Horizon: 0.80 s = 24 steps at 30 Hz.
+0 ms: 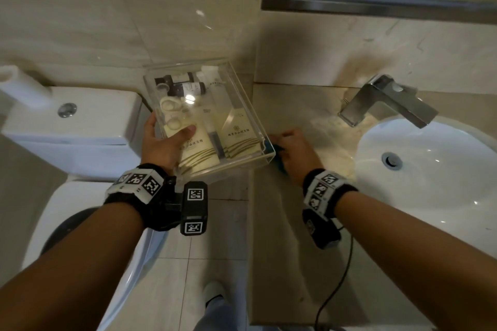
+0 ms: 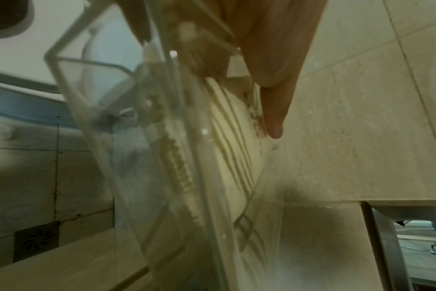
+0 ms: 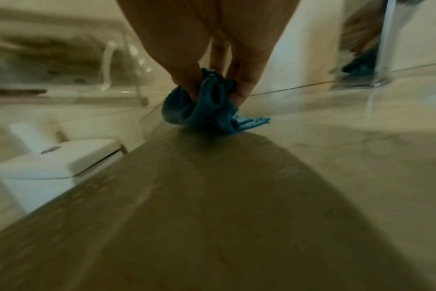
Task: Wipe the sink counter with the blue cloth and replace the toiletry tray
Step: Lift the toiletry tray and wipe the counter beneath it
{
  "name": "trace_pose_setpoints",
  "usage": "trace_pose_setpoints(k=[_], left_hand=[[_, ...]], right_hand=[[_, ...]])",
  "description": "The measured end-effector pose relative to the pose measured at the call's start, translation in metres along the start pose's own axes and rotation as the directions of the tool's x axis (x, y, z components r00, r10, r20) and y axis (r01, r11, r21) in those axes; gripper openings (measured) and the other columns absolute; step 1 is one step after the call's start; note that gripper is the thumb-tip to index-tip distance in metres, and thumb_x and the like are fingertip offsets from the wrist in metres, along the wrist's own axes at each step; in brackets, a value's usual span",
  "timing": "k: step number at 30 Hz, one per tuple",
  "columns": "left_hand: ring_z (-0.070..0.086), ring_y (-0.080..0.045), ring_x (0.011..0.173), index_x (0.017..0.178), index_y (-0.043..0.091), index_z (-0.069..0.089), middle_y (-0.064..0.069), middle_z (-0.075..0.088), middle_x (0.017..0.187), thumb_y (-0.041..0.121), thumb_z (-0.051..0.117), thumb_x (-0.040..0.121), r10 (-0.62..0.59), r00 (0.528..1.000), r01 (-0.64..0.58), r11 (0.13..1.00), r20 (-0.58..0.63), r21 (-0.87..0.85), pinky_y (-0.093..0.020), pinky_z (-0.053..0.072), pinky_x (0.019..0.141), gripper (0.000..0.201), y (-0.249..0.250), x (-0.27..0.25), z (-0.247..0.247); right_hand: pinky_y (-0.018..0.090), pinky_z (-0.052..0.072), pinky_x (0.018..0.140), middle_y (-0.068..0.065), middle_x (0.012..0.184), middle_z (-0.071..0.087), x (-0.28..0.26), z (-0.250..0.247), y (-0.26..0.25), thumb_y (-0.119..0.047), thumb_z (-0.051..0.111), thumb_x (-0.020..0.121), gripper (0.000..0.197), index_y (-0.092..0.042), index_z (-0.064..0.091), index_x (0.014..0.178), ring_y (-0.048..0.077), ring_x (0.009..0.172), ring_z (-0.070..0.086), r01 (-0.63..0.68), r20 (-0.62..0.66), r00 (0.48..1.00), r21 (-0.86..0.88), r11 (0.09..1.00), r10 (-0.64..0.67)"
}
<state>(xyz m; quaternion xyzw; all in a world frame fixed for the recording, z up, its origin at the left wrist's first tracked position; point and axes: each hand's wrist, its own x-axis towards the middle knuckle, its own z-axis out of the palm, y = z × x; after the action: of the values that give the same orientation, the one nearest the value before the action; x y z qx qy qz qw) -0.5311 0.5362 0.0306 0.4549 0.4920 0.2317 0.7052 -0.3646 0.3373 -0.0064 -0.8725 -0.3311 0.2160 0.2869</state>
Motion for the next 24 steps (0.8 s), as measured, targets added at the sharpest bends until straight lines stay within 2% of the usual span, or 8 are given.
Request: trace_pose_setpoints(k=[3, 5, 7, 9, 12, 14, 19, 24], left_hand=[[0.067, -0.025, 0.101, 0.138, 0.036, 0.037, -0.003, 0.066, 0.117, 0.009, 0.081, 0.07, -0.012, 1.0, 0.012, 1.0, -0.003, -0.007, -0.055, 0.053, 0.085, 0.085, -0.002, 0.006, -0.005], [0.067, -0.024, 0.102, 0.139, 0.034, 0.037, -0.004, 0.066, 0.117, 0.007, 0.079, 0.072, -0.002, 1.0, 0.002, 1.0, -0.003, -0.008, -0.053, 0.054, 0.086, 0.083, -0.002, 0.008, -0.005], [0.066, -0.024, 0.103, 0.141, 0.032, 0.036, -0.004, 0.066, 0.118, 0.007, 0.079, 0.073, 0.008, 1.0, -0.008, 1.0, -0.001, 0.01, -0.052, 0.054, 0.086, 0.084, -0.001, 0.009, -0.005], [0.067, -0.024, 0.102, 0.141, 0.032, 0.035, -0.004, 0.066, 0.117, 0.007, 0.079, 0.073, 0.011, 1.0, -0.011, 1.0, 0.004, 0.016, -0.052, 0.054, 0.086, 0.086, -0.001, 0.009, -0.005], [0.067, -0.024, 0.101, 0.14, 0.036, 0.034, -0.003, 0.067, 0.115, 0.008, 0.08, 0.072, -0.007, 1.0, 0.007, 1.0, 0.006, 0.019, -0.053, 0.053, 0.087, 0.086, 0.0, 0.006, -0.002], [0.066, -0.024, 0.102, 0.142, 0.037, 0.031, -0.002, 0.066, 0.115, 0.008, 0.078, 0.074, -0.013, 1.0, 0.013, 1.0, 0.008, 0.029, -0.052, 0.053, 0.087, 0.088, 0.001, 0.002, 0.003], [0.065, -0.022, 0.101, 0.144, 0.033, 0.031, -0.002, 0.063, 0.114, 0.007, 0.075, 0.077, 0.002, 1.0, -0.004, 0.999, 0.023, 0.046, -0.043, 0.056, 0.082, 0.084, 0.005, -0.004, 0.014], [0.064, -0.022, 0.103, 0.142, 0.035, 0.032, -0.003, 0.062, 0.119, 0.009, 0.076, 0.076, 0.011, 1.0, -0.011, 0.999, 0.015, 0.045, -0.044, 0.055, 0.085, 0.084, 0.001, 0.0, 0.02]], right_hand=[[0.038, 0.053, 0.067, 0.004, 0.085, 0.065, 0.012, 0.015, -0.008, -0.041, 0.055, 0.082, 0.016, -0.028, 0.058, 0.092, 0.026, 0.076, 0.063, -0.04, 0.034, 0.999, -0.038, 0.998, 0.041], [0.033, 0.047, 0.064, 0.005, 0.086, 0.064, 0.02, 0.005, 0.008, -0.041, 0.061, 0.077, 0.02, -0.024, 0.057, 0.086, 0.024, 0.076, 0.061, -0.102, -0.079, 0.992, 0.001, 0.995, 0.102], [0.035, 0.046, 0.071, 0.012, 0.102, 0.062, 0.024, -0.018, 0.036, -0.031, 0.064, 0.078, 0.021, -0.021, 0.059, 0.095, 0.031, 0.088, 0.059, -0.258, -0.24, 0.935, 0.047, 0.965, 0.262], [0.042, 0.042, 0.089, 0.02, 0.124, 0.05, 0.016, -0.046, 0.07, -0.018, 0.054, 0.085, 0.033, -0.022, 0.058, 0.117, 0.037, 0.105, 0.05, -0.45, -0.23, 0.877, -0.084, 0.889, 0.422], [0.045, 0.035, 0.099, 0.023, 0.125, 0.043, -0.006, -0.075, 0.105, -0.01, 0.045, 0.09, 0.038, -0.018, 0.051, 0.127, 0.041, 0.105, 0.043, -0.541, -0.235, 0.84, -0.297, 0.787, 0.489], [0.046, 0.033, 0.103, 0.023, 0.126, 0.042, -0.011, -0.08, 0.102, -0.007, 0.046, 0.091, 0.041, -0.017, 0.049, 0.13, 0.044, 0.112, 0.042, -0.505, -0.252, 0.862, -0.366, 0.781, 0.44], [0.042, 0.034, 0.104, 0.02, 0.126, 0.045, 0.015, -0.053, 0.057, -0.003, 0.049, 0.086, 0.04, -0.014, 0.057, 0.124, 0.042, 0.113, 0.044, -0.256, -0.305, 0.935, -0.223, 0.941, 0.182], [0.032, 0.033, 0.103, 0.022, 0.126, 0.045, 0.06, -0.022, 0.02, 0.004, 0.043, 0.087, 0.042, -0.009, 0.058, 0.124, 0.038, 0.114, 0.045, -0.024, -0.193, 0.981, -0.132, 0.991, -0.002]])
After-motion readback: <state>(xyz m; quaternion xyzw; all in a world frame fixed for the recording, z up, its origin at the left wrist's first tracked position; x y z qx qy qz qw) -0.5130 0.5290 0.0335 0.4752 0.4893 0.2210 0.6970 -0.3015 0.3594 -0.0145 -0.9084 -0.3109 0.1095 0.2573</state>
